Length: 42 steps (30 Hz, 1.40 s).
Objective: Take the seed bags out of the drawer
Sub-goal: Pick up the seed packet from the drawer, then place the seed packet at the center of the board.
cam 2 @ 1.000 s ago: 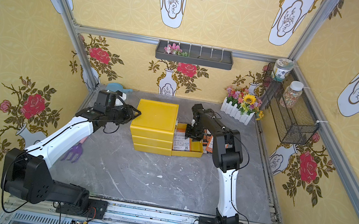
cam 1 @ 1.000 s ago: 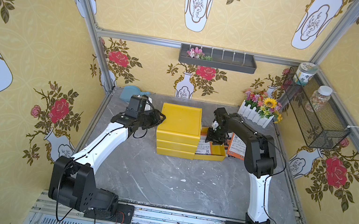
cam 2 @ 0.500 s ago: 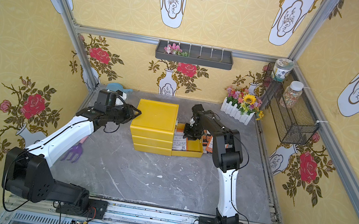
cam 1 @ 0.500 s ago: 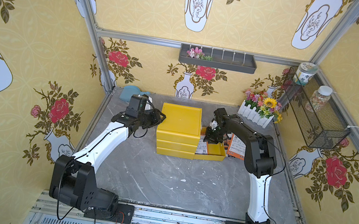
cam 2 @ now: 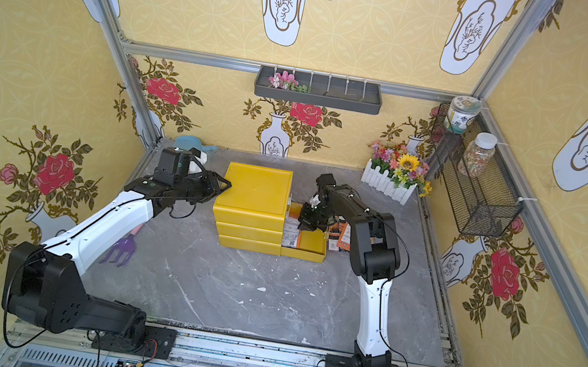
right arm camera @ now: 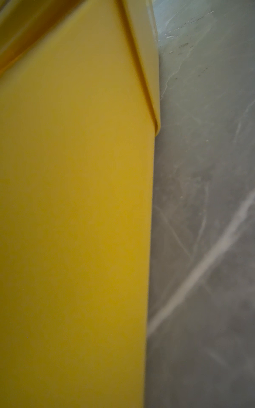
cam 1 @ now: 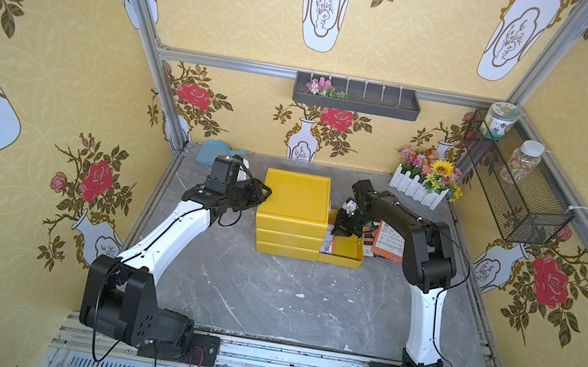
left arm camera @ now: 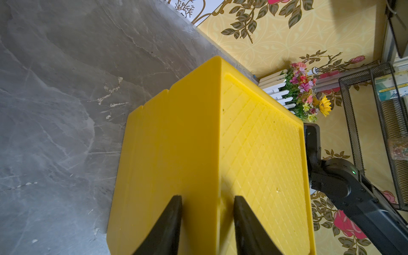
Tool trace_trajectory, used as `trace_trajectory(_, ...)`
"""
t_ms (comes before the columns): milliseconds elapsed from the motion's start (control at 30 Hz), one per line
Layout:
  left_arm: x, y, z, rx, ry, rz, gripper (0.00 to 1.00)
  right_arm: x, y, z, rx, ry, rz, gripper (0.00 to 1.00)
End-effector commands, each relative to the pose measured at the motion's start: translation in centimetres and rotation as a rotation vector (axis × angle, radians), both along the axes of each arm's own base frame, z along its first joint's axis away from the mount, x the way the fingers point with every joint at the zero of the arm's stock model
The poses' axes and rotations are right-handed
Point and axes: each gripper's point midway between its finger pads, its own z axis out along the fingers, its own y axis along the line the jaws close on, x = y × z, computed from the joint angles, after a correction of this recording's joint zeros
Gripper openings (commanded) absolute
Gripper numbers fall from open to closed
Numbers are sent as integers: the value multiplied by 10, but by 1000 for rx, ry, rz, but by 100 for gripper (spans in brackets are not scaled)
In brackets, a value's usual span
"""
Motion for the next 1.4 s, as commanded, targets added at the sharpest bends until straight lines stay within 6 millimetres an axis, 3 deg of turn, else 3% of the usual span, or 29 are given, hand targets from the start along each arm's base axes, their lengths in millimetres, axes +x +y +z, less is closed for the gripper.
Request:
trace_trajectory(0, -26, 7, -37, 51, 171, 2, 43, -1, -4, 14, 1, -6, -12, 3)
trace_trajectory(300, -26, 6, -36, 46, 166, -1, 43, 8, -25, 47, -76, -80, -8, 0)
trace_trajectory(833, -25, 5, -33, 39, 156, -5, 43, 5, -78, 107, -110, -177, -55, 0)
trace_trajectory(1133, -25, 5, -31, 36, 150, -7, 42, 14, -134, 145, -36, -233, -185, 0)
trace_trajectory(1367, -25, 4, -30, 33, 149, -10, 43, 15, -196, 152, -47, -245, -306, 0)
